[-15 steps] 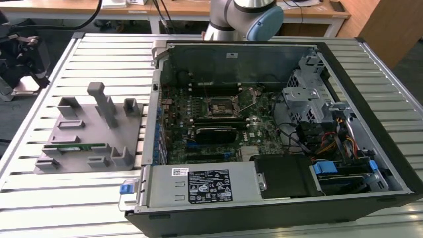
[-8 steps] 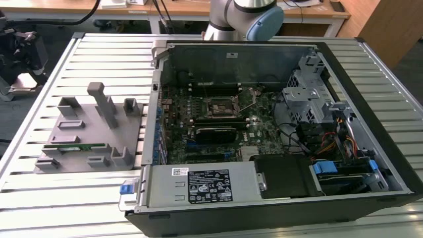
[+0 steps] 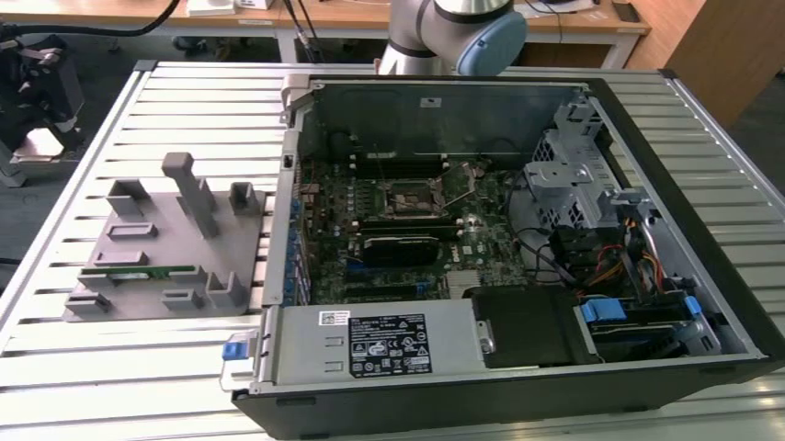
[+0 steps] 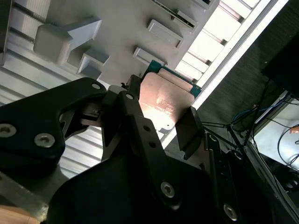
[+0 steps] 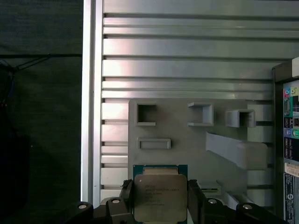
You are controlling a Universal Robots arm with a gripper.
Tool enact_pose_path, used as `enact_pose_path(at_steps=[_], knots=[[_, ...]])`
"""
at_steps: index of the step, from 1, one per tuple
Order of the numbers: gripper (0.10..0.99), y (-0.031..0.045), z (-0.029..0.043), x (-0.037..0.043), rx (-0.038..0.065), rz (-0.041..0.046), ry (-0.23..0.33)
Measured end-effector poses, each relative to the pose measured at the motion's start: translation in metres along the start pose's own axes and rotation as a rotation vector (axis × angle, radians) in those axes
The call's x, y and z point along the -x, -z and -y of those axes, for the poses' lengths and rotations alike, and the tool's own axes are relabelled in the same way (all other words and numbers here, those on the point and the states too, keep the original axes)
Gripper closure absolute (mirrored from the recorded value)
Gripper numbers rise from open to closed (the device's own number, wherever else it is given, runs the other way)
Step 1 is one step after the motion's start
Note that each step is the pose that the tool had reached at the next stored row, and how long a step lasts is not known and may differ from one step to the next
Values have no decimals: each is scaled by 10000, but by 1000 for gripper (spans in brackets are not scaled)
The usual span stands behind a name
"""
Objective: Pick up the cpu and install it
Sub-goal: 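Pick up the cpu and move it towards the insertion slot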
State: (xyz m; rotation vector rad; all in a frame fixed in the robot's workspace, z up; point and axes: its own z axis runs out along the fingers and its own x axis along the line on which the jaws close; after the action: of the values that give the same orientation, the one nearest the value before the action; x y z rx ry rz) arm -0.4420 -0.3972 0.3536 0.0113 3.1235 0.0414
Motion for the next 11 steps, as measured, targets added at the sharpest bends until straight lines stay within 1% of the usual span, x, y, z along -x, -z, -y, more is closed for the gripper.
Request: enact_pose_path(at_steps=[8,11], knots=[[545,82,-7,1,0,-1,-1],[545,131,-12,2,-1,-1,0]])
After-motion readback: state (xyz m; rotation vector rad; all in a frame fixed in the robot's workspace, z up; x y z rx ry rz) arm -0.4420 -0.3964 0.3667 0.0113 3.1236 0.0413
